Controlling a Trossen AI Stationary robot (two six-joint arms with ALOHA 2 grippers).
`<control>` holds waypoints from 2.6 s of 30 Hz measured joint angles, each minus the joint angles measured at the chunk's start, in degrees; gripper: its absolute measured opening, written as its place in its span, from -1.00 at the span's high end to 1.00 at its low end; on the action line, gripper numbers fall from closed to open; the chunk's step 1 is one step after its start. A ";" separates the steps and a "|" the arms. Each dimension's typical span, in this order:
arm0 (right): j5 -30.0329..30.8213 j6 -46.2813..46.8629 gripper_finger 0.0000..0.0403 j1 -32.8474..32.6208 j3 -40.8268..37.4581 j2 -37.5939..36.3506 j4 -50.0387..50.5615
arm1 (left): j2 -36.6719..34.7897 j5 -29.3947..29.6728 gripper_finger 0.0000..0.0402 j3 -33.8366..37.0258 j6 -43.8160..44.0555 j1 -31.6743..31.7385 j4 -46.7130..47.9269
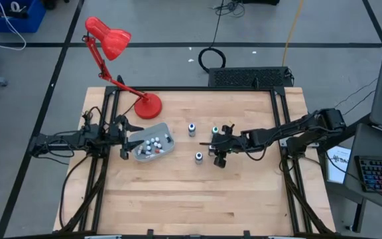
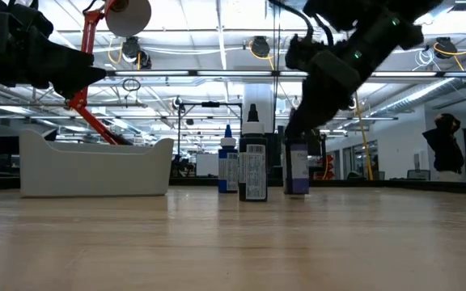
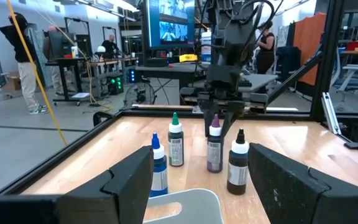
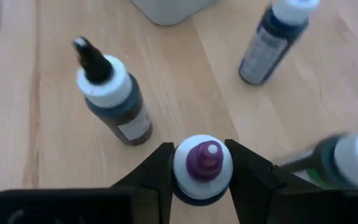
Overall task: Pick & Place food coloring
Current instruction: Put the big purple coloring bottle into the gray container
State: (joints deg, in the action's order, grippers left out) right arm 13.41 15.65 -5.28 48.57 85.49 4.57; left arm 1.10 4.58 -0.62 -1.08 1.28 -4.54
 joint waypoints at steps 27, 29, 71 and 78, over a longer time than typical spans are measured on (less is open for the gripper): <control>-18.43 -27.74 0.47 9.08 65.96 31.93 25.69 | 0.01 0.07 -0.28 -0.07 0.01 0.02 -0.01; -20.71 -27.82 0.47 9.80 66.26 34.75 23.93 | 0.02 0.19 -0.28 -0.07 0.00 0.02 0.05; -25.28 -24.70 0.47 10.93 59.52 45.48 13.48 | 0.02 0.48 -0.28 0.00 0.02 0.02 0.00; -25.35 -22.44 0.20 10.69 59.46 45.59 13.70 | 0.02 0.48 -0.28 0.00 0.01 0.02 0.02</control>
State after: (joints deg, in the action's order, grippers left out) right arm -11.94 -6.79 5.41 108.03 131.09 18.26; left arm 1.13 5.06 -0.62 -1.07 1.29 -4.51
